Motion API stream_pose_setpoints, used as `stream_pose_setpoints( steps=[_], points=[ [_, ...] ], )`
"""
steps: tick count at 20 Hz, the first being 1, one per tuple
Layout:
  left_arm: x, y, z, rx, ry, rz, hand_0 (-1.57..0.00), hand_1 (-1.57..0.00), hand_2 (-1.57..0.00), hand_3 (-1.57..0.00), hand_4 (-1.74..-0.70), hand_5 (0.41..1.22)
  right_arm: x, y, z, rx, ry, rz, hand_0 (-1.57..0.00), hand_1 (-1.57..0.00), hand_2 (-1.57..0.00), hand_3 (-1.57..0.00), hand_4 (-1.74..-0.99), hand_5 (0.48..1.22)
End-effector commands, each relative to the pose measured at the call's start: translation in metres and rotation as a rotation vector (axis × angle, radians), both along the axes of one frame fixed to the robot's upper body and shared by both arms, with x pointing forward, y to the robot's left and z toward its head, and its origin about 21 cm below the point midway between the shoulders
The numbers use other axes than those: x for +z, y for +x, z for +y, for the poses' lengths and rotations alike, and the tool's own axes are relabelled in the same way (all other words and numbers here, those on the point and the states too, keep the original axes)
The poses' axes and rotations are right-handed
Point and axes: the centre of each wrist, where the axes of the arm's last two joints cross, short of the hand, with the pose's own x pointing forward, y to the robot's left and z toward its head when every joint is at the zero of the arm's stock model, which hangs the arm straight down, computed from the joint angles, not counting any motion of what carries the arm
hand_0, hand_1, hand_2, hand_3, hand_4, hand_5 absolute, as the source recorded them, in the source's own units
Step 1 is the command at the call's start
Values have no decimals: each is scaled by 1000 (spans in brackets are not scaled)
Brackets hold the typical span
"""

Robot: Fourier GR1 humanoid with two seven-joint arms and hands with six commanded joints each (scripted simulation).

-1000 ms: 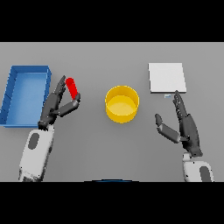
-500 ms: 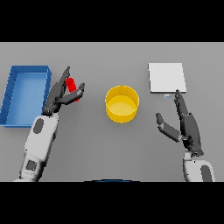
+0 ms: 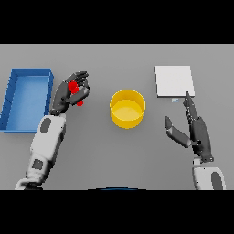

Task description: Pick up the red beaker and tilt it to pour out 1 green nut into yellow bowl. Pick up the yellow bowl and place it on the metallic measuring scale.

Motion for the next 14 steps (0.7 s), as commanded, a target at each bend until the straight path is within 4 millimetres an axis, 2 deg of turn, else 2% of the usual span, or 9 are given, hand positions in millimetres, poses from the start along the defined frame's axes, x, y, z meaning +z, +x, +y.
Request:
stream_pose_setpoints(
  steps=[1, 3, 6, 8, 11, 14],
  points=[
    [-2, 1, -3, 23, 14, -5, -681, -701, -715, -706, -1441, 949, -1, 1, 1, 4, 7, 12, 1, 1, 1, 1, -1285, 683],
    [-3, 2, -5, 30, 55, -40, -1001, -1014, -1023, -1018, -1440, 1047, -2, -2, 6, 6, 17, 5, 1, 1, 1, 1, -1287, 684],
    [-6, 2, -13, 21, 44, -72, -1279, -1286, -1290, -1288, -1447, 1132, -1, 3, 4, 6, 16, 2, 1, 1, 1, 1, -1293, 682],
    [-4, 3, -15, 35, 44, -91, -1384, -1388, -1391, -1390, -1553, 1129, -2, 3, 5, 18, 22, 3, 1, 1, 1, 1, -1303, 682],
    [-2, 2, -14, 35, 14, -102, -1475, -1478, -1479, -1478, -1645, 1112, -4, 4, 4, 24, -1, -1, 1, 1, 1, 1, -1281, 676],
    [16, 5, -13, 44, 25, -175, -1522, -1523, -1524, -1523, -1692, 1100, -4, 4, 7, 27, -11, -8, 1, 1, 1, 1, -1254, 667]
  ],
)
